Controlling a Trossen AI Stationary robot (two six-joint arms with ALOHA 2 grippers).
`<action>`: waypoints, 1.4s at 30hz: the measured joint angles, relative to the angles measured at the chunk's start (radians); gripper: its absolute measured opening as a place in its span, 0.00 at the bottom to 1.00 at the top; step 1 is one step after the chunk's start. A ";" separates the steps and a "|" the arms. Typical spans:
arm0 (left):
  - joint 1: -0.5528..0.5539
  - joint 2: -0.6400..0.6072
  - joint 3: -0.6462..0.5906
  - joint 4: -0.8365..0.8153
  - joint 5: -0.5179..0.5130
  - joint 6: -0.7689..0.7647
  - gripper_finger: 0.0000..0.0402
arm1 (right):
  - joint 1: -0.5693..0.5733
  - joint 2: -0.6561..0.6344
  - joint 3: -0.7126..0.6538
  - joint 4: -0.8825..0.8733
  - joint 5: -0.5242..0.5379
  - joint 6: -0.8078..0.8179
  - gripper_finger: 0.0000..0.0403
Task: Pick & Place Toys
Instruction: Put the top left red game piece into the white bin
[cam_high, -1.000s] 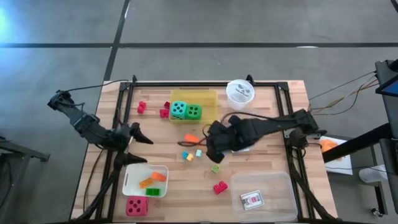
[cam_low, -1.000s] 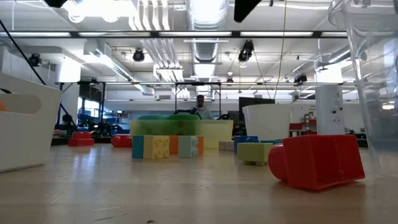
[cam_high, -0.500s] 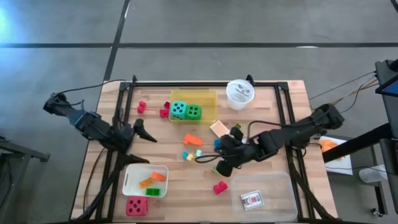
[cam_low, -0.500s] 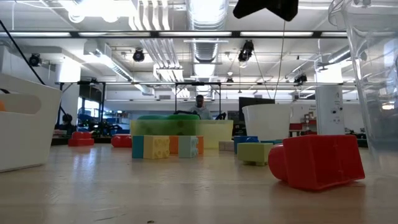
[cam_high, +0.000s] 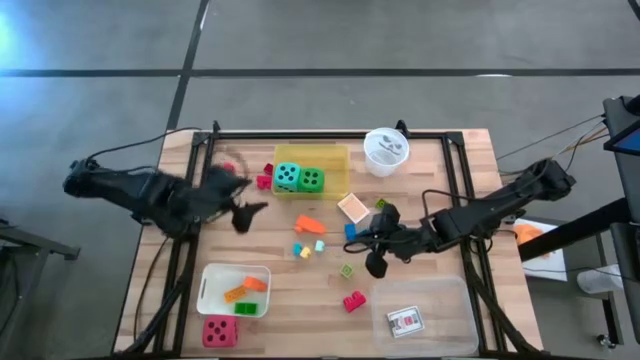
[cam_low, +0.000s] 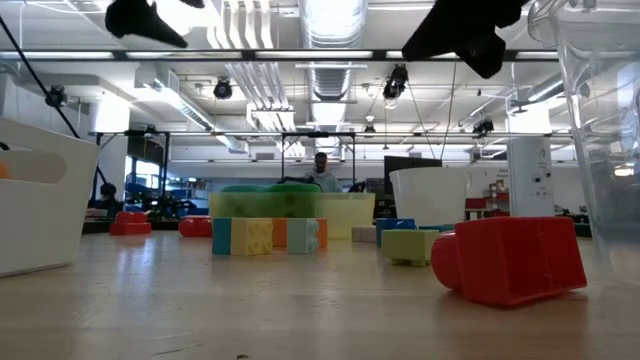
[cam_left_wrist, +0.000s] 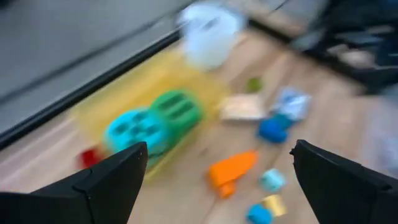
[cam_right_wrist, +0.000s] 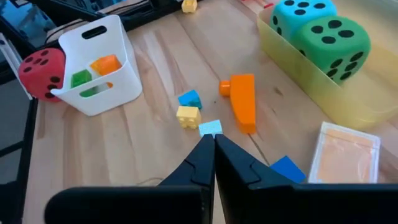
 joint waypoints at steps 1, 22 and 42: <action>0.065 0.018 0.029 -0.060 0.037 -0.016 0.96 | -0.003 -0.009 -0.004 -0.002 0.000 -0.014 0.02; 1.071 0.297 -0.045 -0.243 0.481 0.234 0.96 | -0.005 -0.002 -0.004 -0.001 -0.004 -0.177 0.02; 1.140 0.545 -0.050 -0.201 0.420 0.308 0.96 | -0.004 -0.005 -0.004 -0.011 -0.007 -0.181 0.02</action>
